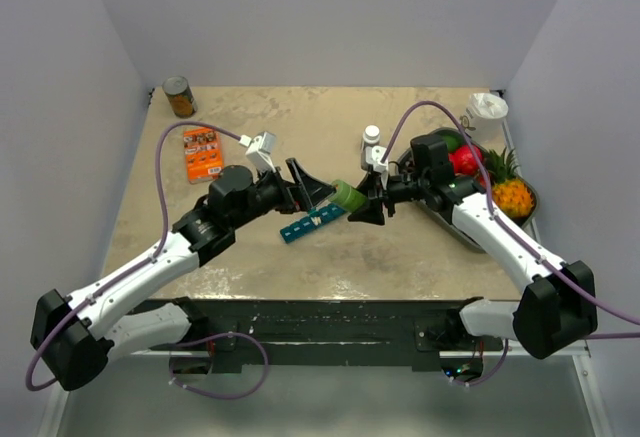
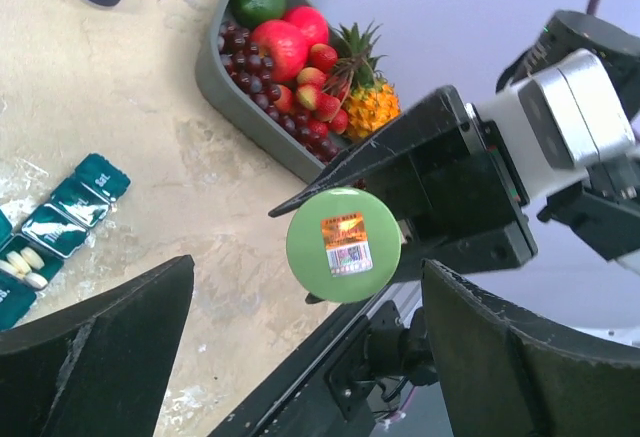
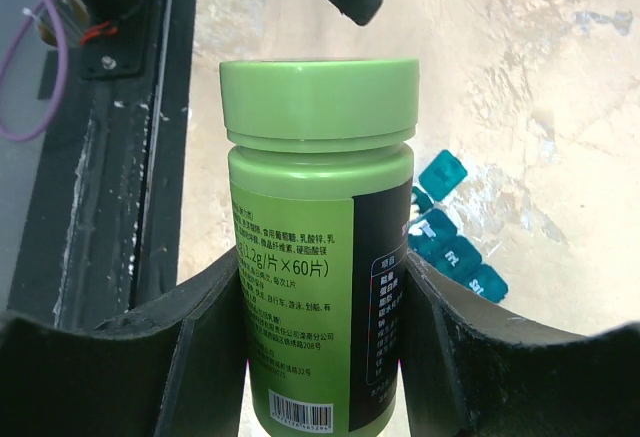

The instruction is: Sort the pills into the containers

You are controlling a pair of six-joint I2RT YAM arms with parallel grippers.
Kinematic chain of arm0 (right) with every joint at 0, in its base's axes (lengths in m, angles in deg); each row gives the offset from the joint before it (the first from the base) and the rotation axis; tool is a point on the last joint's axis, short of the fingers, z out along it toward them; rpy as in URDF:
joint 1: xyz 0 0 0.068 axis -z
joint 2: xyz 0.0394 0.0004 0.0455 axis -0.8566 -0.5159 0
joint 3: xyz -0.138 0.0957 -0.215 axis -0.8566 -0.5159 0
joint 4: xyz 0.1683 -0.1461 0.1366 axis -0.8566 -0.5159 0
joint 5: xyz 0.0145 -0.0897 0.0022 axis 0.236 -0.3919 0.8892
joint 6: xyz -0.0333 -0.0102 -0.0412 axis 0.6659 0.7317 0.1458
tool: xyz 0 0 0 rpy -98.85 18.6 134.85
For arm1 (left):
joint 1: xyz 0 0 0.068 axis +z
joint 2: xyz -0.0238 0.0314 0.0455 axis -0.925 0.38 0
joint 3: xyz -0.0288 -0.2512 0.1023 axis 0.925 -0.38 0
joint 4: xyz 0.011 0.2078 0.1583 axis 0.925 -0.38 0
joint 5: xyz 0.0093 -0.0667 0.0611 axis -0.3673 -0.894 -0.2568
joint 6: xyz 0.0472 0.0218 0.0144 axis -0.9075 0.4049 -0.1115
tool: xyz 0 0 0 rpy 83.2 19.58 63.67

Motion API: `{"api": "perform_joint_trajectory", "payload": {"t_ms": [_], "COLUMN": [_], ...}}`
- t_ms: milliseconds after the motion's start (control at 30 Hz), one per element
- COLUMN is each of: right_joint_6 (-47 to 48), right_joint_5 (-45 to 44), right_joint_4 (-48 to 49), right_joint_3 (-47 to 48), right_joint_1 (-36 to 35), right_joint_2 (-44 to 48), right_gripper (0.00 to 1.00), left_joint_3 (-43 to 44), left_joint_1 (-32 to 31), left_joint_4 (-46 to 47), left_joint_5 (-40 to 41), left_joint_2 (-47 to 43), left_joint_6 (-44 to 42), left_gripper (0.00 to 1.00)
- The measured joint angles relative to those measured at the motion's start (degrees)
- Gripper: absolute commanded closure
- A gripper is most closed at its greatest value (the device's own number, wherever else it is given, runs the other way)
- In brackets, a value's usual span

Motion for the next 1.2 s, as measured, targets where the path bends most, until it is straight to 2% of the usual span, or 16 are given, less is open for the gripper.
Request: {"api": "perform_joint_trajectory", "payload": {"t_ms": [267,633,700,800,833,900,933,1000,1067,1133,1200], "right_joint_6": [1.3,1.6,1.6,1.6,1.6,1.6,1.6,1.6,1.6,1.5,1.2], "right_joint_5": [-3.1,-3.3,-3.2,-3.3,-3.3,-3.5,-3.6,-3.6,-3.5,-3.1,-1.5], "right_joint_4": [-0.6,-0.8,-0.8,-0.9,-0.9,-1.2,-1.3,-1.6,-2.1,-2.5,-2.7], "right_joint_3": [0.0,0.0,0.0,0.0,0.0,0.0,0.0,0.0,0.0,0.0,0.0], "right_joint_1": [-0.2,-0.8,-0.8,-0.8,-0.8,-0.8,-0.9,-0.8,-0.8,-0.8,-0.7], "right_joint_2": [0.0,-0.4,-0.5,-0.8,-0.8,-0.8,-1.0,-1.1,-1.1,-1.6,-2.5], "right_gripper": [1.0,1.0,1.0,1.0,1.0,1.0,1.0,1.0,1.0,1.0,1.0], "left_joint_3": [1.6,1.9,2.2,3.0,3.1,3.5,3.8,4.0,4.2,4.3,4.1], "left_joint_1": [-0.1,-1.2,-1.2,-1.2,-1.2,-1.2,-1.2,-1.2,-1.2,-1.1,-0.4], "left_joint_4": [-0.5,1.7,2.0,2.1,2.1,2.4,2.3,2.4,2.4,2.4,2.8], "left_joint_5": [0.1,-2.1,-2.4,-2.8,-2.9,-3.4,-3.5,-4.2,-5.1,-6.0,-8.7], "left_joint_2": [5.0,8.3,8.7,9.3,9.5,9.9,10.1,10.6,11.1,11.3,11.3], "left_joint_6": [4.2,4.7,4.7,4.2,4.0,3.7,3.0,2.0,0.9,-1.8,-5.9], "left_gripper": [0.07,0.14,0.21,0.38,0.47,0.55,0.66,0.74,0.89,0.95,0.96]}}
